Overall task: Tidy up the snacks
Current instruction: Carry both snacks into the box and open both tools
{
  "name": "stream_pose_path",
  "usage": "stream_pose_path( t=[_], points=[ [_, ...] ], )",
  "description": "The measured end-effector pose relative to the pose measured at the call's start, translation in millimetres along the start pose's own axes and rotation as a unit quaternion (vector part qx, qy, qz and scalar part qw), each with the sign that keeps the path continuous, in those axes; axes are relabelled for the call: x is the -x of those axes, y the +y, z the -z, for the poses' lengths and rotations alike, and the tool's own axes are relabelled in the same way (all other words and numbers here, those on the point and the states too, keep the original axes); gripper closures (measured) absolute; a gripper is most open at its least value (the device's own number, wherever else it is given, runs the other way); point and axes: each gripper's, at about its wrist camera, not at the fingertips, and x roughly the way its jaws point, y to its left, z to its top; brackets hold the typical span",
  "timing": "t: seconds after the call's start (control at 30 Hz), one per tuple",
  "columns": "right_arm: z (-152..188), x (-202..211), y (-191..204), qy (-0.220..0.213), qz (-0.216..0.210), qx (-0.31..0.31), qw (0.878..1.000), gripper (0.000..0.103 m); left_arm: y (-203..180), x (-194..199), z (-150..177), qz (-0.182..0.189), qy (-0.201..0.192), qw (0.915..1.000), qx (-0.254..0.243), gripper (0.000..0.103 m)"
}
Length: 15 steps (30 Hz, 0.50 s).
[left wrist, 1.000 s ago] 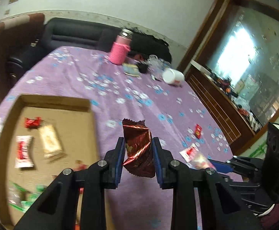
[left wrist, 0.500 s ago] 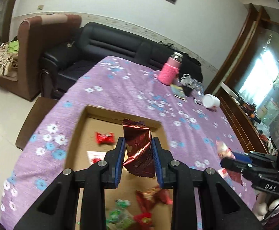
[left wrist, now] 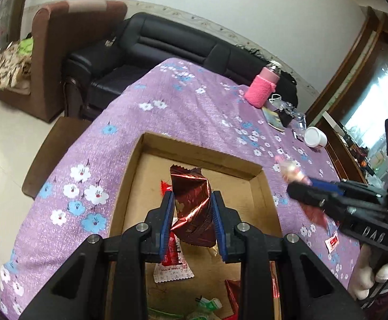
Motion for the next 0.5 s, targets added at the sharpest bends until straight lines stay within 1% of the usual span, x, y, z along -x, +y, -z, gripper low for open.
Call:
stream_pose_path(
  t=[0.13, 0.27, 0.37, 0.5],
  points=[
    [-9, -4, -6, -0.004, 0.004, -0.002, 1.0, 0.077, -4, -5, -2, -0.015, 0.009, 0.9998, -0.009, 0.076],
    [-11, -26, -10, 0.017, -0.002, -0.02, 1.0, 0.077, -2, -15, -3, -0.018, 0.021, 0.9996, -0.003, 0.076],
    [-9, -37, -5, 0.023, -0.01, -0.02, 0.999, 0.077, -3, -23, -1, -0.026, 0.033, 0.9991, -0.005, 0.076],
    [4, -59, 1, 0.053, 0.006, -0.016, 0.998, 0.077, -1, -23, 1, -0.028, 0.034, 0.9991, 0.002, 0.075]
  ],
)
